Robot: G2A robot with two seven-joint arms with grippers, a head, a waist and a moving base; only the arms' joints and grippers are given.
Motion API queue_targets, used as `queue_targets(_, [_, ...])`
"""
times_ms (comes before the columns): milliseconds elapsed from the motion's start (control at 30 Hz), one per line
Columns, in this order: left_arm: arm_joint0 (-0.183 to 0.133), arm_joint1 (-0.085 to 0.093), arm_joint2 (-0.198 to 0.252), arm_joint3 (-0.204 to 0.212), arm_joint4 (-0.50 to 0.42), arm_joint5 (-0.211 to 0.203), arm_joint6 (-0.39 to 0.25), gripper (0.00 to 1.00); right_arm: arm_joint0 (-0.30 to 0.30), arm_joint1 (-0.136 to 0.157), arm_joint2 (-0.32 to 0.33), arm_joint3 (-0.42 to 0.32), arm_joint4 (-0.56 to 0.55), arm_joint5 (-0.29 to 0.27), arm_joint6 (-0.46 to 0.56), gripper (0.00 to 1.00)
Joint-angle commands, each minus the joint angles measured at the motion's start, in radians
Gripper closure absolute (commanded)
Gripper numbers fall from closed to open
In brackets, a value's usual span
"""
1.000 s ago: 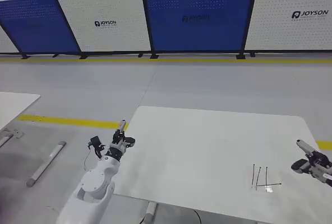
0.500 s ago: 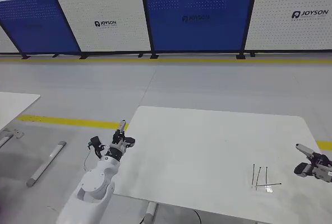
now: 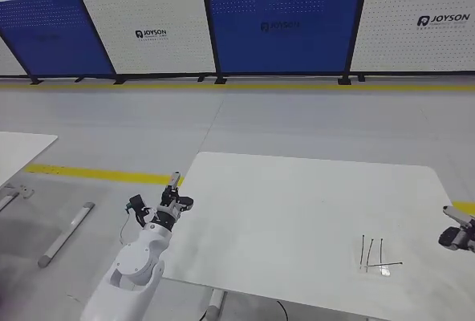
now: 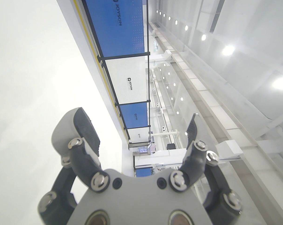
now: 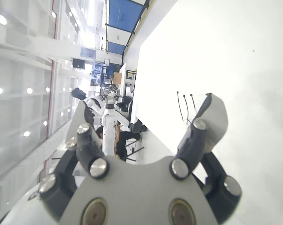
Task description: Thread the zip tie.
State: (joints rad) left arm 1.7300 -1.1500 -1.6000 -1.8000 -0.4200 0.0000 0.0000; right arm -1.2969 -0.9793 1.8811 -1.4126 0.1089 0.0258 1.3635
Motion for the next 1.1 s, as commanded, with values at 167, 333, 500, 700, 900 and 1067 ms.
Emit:
queue_targets(167, [0.0,0.0,0.0,0.0,0.0,0.0,0.0,0.0,0.085,0.043,-0.151,0.16,-0.003,-0.025,0.026,0.0])
queue_targets(333, [0.0,0.0,0.0,0.0,0.0,0.0,0.0,0.0,0.197,0.062,-0.276,0.33,-0.039,-0.054,0.026,0.0])
queue_targets(500, [0.0,0.0,0.0,0.0,0.0,0.0,0.0,0.0,0.262,0.083,-0.423,0.407,-0.026,-0.115,0.026,0.0])
queue_targets(700, [0.0,0.0,0.0,0.0,0.0,0.0,0.0,0.0,0.262,0.083,-0.423,0.407,-0.026,-0.115,0.026,0.0])
queue_targets(900, [0.0,0.0,0.0,0.0,0.0,0.0,0.0,0.0,0.257,0.081,-0.434,0.396,-0.038,-0.125,0.026,0.0])
queue_targets(1067, [0.0,0.0,0.0,0.0,0.0,0.0,0.0,0.0,0.25,0.071,-0.5,0.372,-0.061,-0.155,0.015,0.0])
